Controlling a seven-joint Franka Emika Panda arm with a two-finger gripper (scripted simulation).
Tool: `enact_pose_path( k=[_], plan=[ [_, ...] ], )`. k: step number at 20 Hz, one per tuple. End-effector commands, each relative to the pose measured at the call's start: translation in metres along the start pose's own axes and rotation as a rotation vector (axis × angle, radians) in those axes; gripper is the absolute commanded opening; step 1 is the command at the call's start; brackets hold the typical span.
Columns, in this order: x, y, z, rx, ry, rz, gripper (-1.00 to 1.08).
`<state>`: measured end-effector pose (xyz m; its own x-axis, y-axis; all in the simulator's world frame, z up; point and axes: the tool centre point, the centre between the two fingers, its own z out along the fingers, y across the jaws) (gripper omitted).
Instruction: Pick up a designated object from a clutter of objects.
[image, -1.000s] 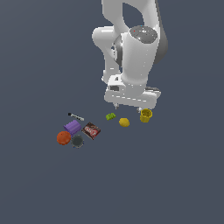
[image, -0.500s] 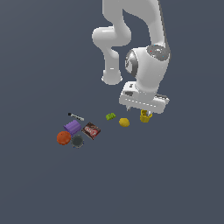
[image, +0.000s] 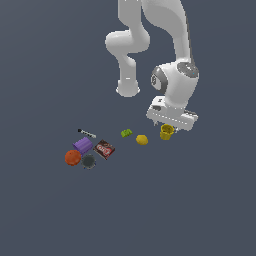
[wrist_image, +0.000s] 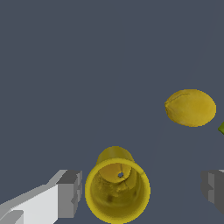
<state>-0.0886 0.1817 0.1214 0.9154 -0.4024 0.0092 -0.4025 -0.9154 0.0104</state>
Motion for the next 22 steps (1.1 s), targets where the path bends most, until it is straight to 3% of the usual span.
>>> enact_pose_path(
  k=[1, 10, 22],
  plan=[
    [-0.012, -0.005, 0.008, 0.004, -0.002, 0.021, 1.00],
    [-0.036, -0.013, 0.023, 0.010, -0.009, 0.059, 1.00],
    [-0.038, -0.013, 0.041, 0.010, -0.010, 0.060, 1.00]
  ],
)
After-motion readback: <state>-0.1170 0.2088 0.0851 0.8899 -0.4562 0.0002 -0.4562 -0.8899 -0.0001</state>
